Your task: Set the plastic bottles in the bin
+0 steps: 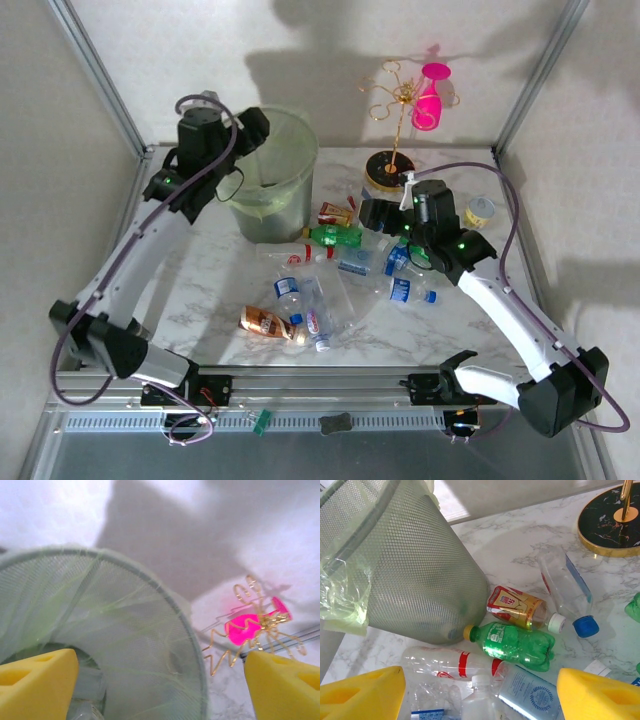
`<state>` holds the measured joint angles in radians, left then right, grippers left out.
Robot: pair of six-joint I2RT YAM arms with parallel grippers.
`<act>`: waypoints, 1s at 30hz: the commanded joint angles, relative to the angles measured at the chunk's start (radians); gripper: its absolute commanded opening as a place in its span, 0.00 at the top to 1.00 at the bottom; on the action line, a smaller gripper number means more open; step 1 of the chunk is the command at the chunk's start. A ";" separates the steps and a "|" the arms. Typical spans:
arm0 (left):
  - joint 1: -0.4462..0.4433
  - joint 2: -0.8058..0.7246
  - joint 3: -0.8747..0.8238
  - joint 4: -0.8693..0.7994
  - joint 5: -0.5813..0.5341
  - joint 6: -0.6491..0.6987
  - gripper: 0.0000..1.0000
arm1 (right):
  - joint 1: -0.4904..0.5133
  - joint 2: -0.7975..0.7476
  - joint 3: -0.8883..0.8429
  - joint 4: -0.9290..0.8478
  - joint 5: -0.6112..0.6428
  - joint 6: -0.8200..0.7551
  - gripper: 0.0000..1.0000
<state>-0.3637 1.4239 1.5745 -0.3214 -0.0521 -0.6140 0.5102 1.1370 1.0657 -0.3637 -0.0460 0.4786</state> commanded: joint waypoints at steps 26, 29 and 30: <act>-0.153 -0.557 -0.707 0.005 -0.348 0.135 0.17 | 0.520 0.387 0.049 -0.290 0.074 0.035 0.30; -0.153 -0.559 -0.722 0.007 -0.397 0.140 0.17 | 0.565 0.426 0.067 -0.292 0.080 0.057 0.32; -0.154 -0.565 -0.734 0.016 -0.402 0.145 0.16 | 0.578 0.440 0.075 -0.294 0.082 0.063 0.33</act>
<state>-0.5137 0.8768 0.8673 -0.2897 -0.3420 -0.4744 1.0584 1.5467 1.1023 -0.6296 0.0479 0.4984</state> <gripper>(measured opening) 0.833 0.676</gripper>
